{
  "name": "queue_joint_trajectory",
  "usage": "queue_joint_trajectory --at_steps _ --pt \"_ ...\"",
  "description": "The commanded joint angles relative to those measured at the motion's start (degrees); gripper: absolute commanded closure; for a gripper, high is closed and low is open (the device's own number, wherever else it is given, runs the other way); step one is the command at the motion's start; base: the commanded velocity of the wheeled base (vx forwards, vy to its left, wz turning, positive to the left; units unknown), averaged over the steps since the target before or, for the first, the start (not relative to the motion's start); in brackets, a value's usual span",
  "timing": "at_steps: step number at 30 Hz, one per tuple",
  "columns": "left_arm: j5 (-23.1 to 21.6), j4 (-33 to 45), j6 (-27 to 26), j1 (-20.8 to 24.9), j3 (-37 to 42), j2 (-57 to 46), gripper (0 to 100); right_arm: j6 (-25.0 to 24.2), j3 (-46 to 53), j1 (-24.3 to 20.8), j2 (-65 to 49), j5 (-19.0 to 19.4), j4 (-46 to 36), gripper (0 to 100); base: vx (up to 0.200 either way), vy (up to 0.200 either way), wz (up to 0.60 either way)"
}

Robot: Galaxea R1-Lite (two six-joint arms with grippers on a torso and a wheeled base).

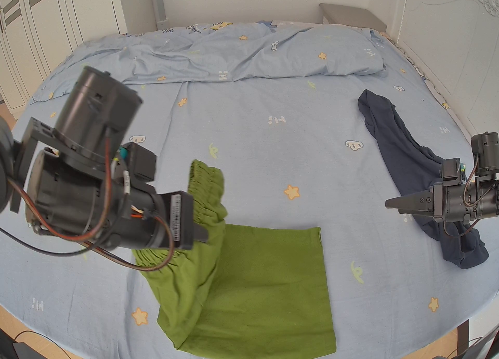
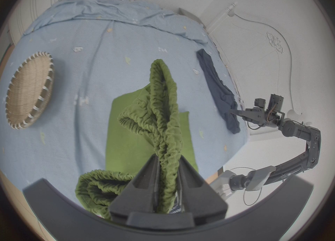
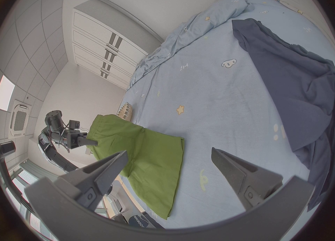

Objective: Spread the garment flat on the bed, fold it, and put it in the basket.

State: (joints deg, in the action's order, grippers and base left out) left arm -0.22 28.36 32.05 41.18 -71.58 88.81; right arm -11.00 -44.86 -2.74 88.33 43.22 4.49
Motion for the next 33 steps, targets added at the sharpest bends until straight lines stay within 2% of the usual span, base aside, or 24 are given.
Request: queue_joint_trajectory --at_steps 1,2,5,7,17,27,28,33 --pt "1.1 -0.9 4.6 7.2 -3.0 7.2 100 0.0 0.0 0.0 0.3 -0.1 0.0 0 0.0 0.0 0.0" --pt "1.1 -0.9 4.6 7.2 -3.0 7.2 100 0.0 0.0 0.0 0.3 -0.1 0.0 0 0.0 0.0 0.0" --pt "6.5 -1.2 7.5 10.9 -3.4 10.2 100 0.0 0.0 0.2 0.4 -0.1 0.0 0 0.0 0.0 0.0" --pt "8.0 -1.3 8.2 12.0 -3.5 11.2 100 0.0 0.0 0.2 0.4 -0.1 0.0 0 0.0 0.0 0.0" --pt "8.4 -6.8 12.5 15.2 -3.0 15.3 100 0.1 0.1 0.3 0.5 -0.1 0.1 0 0.0 0.0 0.0" --pt "8.2 -8.6 13.7 15.9 -3.3 16.7 100 0.2 0.4 0.0 0.6 -0.1 0.2 0 0.0 0.0 0.0" --pt "8.2 -8.8 13.8 15.9 -3.2 16.8 0 0.2 0.4 0.0 0.6 -0.1 0.2 0 0.0 0.0 0.0" --pt "8.0 -15.0 16.3 17.8 -2.5 17.3 0 0.2 0.4 0.3 0.6 -0.1 0.2 0 0.0 0.0 0.0"
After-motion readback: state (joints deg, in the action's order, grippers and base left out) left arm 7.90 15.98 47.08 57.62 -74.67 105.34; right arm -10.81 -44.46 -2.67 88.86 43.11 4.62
